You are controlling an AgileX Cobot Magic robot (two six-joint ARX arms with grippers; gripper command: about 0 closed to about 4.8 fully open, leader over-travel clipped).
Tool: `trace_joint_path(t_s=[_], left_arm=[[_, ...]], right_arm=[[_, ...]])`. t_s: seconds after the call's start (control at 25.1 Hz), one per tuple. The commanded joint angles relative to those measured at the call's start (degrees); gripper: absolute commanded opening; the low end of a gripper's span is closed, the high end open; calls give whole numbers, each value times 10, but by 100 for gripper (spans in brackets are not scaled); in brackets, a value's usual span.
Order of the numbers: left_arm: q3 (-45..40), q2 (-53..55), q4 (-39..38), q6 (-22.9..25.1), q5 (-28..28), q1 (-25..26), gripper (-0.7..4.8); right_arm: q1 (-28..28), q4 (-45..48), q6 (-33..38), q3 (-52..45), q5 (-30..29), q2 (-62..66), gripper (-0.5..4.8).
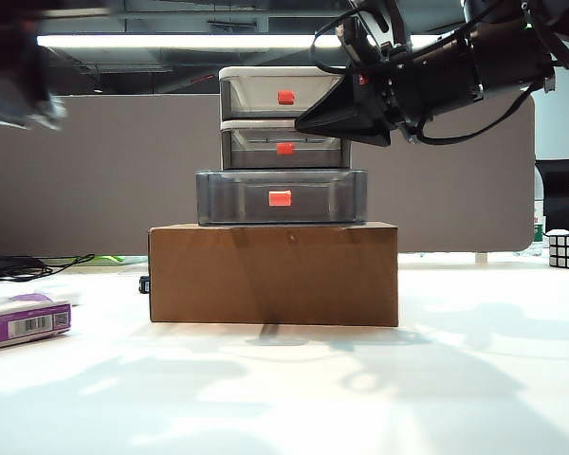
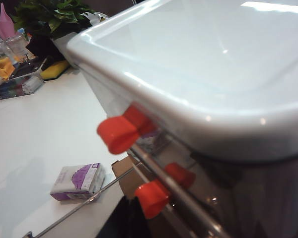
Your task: Open the third layer of the drawer on the table, pick up a pack of napkins on the table and put it in, and finally close the drawer.
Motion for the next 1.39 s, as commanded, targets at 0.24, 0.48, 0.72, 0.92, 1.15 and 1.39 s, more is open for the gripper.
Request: trace_joint_path(t_s=[0.24,0.48,0.72,0.92,1.15,1.39], left_arm=[[1,-13,14,227,369,308,-5],[0,50,16,258,532,472,188],[-4,108,84,447,610,485,234],[-3,189,102,533,648,485,351],[-3,249,113,589,637,489,355],[-2,256,144,642,595,489,377]], right_arm=[[3,12,16,3,-14,-5,-6],[8,17,22,3,-15,-6,-6],[11,17,22,3,-15,-6,-6],[14,8,22,3,-17,-6,-6],[14,-6,22,3,-31,-6,-6],[14,-14,21,3,-45,-6,-6]])
